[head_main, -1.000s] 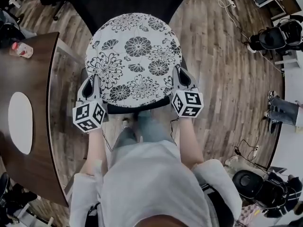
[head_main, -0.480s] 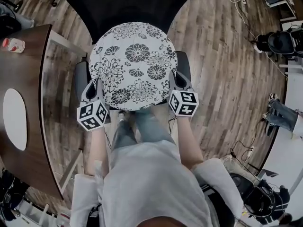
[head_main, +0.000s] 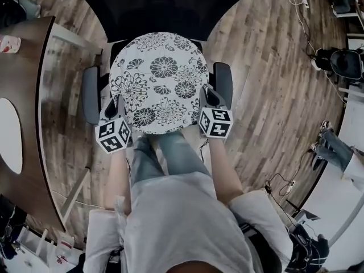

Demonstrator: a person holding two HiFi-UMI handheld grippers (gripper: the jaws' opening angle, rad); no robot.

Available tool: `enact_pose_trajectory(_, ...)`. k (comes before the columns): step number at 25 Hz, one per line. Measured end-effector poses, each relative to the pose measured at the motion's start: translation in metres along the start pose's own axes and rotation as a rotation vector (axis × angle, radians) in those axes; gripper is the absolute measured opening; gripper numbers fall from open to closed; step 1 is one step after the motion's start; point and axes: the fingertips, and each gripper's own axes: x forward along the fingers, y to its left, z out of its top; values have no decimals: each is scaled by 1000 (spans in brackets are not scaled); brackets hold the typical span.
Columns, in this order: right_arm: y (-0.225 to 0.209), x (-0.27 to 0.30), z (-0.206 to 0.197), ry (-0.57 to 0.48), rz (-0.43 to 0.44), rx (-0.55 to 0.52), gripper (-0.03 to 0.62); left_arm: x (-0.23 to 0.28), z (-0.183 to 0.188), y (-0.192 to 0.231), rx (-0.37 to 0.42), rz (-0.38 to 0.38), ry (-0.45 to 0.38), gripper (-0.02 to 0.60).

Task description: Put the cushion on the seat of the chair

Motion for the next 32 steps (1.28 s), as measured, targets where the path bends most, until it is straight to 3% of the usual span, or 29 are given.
enact_pose_trajectory(8,-1,40,-32,97,53,-46,25,22,-33,19,-10,90,79,43)
enact_pose_trajectory(15,-7,72,-48,153,73,-100,25,53,-53,24,30,132,147,43)
enact_pose_trajectory(20,-12,90,-70,198,60,-96,25,68,-70,35,70,158,191,43)
enact_pose_trajectory(26,-18,108,-94,240,38,-83,25,85,-95,45,37,190,235,43)
enact_pose_trajectory(32,-21,125,-107,275,42,-116,25,99,-109,48,64,188,270,43)
